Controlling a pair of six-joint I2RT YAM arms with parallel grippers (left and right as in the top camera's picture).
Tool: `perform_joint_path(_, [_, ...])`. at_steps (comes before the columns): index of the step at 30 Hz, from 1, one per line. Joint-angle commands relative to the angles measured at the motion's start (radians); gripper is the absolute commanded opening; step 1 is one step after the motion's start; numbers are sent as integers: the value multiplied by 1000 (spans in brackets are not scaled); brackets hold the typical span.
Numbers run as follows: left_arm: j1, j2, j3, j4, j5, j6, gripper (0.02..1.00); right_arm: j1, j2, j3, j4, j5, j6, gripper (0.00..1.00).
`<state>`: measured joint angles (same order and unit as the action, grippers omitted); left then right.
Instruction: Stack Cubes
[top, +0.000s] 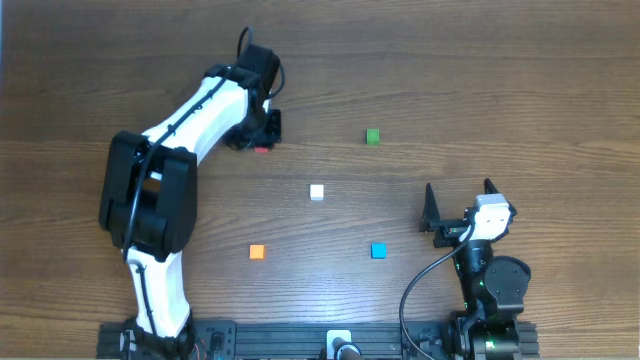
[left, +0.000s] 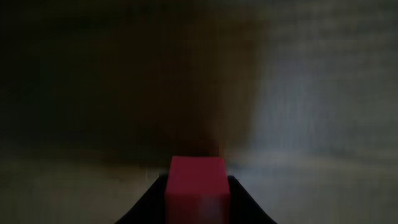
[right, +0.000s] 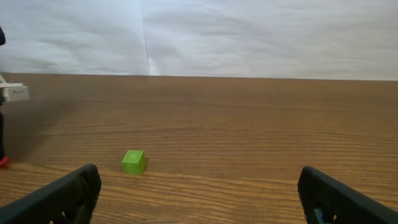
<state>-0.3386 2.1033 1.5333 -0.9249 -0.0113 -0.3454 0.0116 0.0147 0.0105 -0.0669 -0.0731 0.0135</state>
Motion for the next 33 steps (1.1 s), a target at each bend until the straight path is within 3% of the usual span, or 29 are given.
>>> perform_joint_path(1, [-79,-182,11,-58,4,-114,40,-6,-5,-5,-3,-5,-8,991])
perform_joint_path(8, [-251,-381,-136,-38,-50,-275,38,-6,-5,-5,-3,-5,-8,991])
perform_joint_path(16, [-437,-499,-422,211,-104,-430,38,-6,-5,-5,-3,-5,-8,991])
perform_joint_path(33, [-459,-396,-423,293,-163,-459,38,-6,-5,-5,-3,-5,-8,993])
